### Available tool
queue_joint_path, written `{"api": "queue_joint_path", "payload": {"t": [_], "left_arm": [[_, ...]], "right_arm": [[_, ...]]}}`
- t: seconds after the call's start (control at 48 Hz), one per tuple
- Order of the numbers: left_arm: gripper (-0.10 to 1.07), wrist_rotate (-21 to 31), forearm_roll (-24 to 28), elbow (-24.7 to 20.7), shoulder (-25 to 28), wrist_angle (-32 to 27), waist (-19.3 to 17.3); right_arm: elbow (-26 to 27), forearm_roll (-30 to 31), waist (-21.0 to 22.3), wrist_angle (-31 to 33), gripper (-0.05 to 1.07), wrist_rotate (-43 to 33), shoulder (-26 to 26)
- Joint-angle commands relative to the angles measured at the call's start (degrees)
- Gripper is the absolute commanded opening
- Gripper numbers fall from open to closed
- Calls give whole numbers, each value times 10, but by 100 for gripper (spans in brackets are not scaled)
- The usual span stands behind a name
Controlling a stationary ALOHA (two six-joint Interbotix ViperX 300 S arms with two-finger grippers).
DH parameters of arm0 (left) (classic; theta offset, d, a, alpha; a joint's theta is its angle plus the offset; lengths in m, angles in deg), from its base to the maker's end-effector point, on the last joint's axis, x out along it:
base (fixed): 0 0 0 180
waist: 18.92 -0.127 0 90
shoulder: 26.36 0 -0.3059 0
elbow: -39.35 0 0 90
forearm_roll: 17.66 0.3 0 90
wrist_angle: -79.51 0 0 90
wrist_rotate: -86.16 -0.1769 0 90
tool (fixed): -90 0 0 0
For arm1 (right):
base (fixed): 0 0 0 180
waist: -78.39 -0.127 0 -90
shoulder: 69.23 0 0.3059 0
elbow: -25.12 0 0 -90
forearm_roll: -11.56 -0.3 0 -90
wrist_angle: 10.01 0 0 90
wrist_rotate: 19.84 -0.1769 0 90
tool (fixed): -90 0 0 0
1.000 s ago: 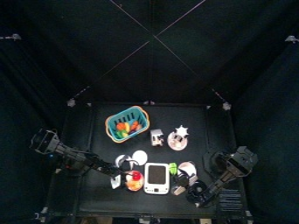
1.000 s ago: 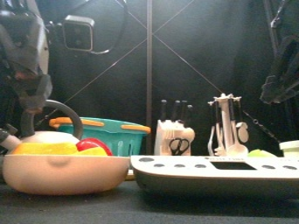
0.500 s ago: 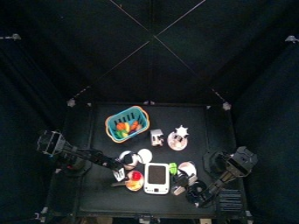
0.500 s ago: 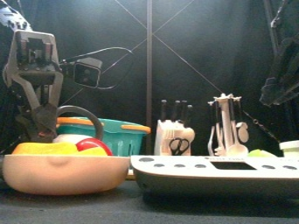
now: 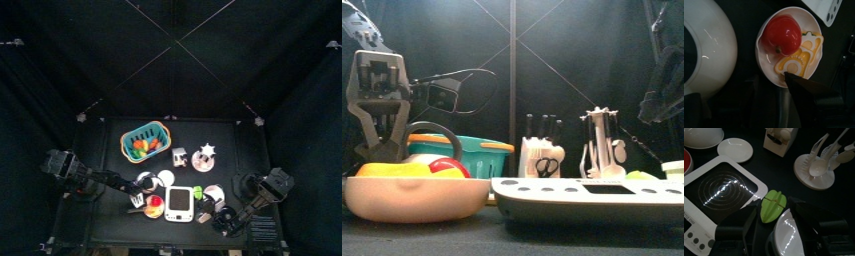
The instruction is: Grab pan
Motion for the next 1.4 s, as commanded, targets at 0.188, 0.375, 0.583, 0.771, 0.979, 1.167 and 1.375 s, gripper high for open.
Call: {"api": "queue_joint_path", "payload": {"t": [0.188,0.375,0.583,0.771,0.979,1.167,1.375], "left_arm": [[72,-1,4,-16,4,-12,-7],[63,0,4,-23,11,-18,-11],[62,0,3,-28,11,-23,-17],[61,0,4,-34,11,-25,-18],[57,0,8,-34,17,-25,-19],[54,0,9,-34,18,-25,-19],[44,0,9,-37,17,-28,-19]], "right_arm": [[6,4,4,1,83,0,8],[6,4,4,1,83,0,8],[5,3,4,1,83,0,7],[5,3,4,1,83,0,8],[5,3,4,1,83,0,7],[5,3,4,1,83,0,8],[5,3,4,2,83,0,7]]}}
